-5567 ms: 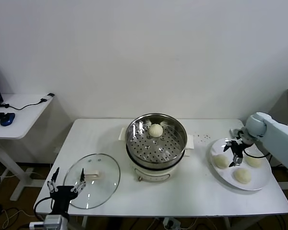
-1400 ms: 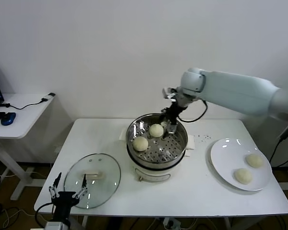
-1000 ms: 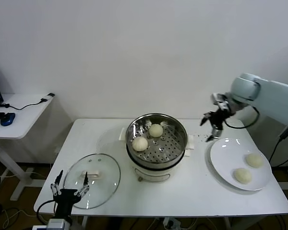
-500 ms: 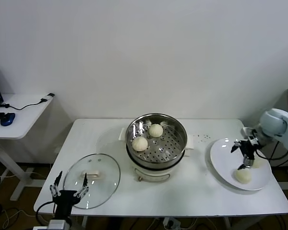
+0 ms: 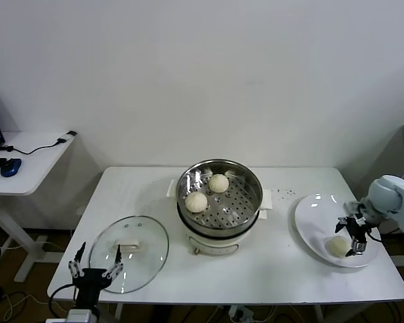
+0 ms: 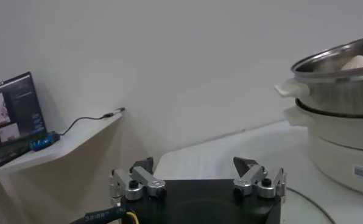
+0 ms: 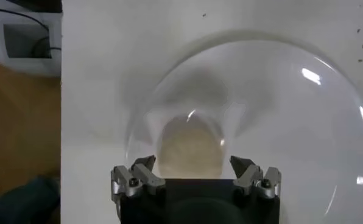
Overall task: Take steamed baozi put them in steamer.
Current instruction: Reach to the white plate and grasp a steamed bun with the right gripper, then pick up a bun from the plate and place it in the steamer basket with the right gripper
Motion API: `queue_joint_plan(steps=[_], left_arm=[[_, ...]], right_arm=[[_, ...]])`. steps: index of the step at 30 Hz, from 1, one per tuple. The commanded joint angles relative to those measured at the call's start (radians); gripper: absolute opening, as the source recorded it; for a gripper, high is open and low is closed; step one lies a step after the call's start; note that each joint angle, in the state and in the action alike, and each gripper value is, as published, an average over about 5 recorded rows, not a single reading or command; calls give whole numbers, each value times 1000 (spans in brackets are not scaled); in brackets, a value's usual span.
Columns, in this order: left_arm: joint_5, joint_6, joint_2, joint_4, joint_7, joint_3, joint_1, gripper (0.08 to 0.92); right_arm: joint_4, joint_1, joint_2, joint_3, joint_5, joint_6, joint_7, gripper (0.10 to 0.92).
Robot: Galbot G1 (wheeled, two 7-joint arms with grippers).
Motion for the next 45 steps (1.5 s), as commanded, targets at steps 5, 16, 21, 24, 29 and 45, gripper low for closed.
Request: queue_joint_plan(steps=[5,16,21,24,29,45], left_arm=[[7,1,-3,2,-1,2,1,823],[12,-1,-8,3,-2,5,5,823],[11,-1,-8,2,-2,5,6,823],[11,-2,-9,2,-2,5,8,823],[8,-3,-6,3,-1,3,9,823],[3,17,-9,-4,-7,15,6,823]], right_arm=[[-49,-70,35,79,-57,17,-2,813],[-51,-34,31,48,-52,21,-31,645],[-50,-21,31,38,-46,26,-36,588],[-45,1,28,24,-31,35,-37,573],[-16,133,20,-58,6,125,-67,569],[52,854,416,-432,10,636,-105,577]])
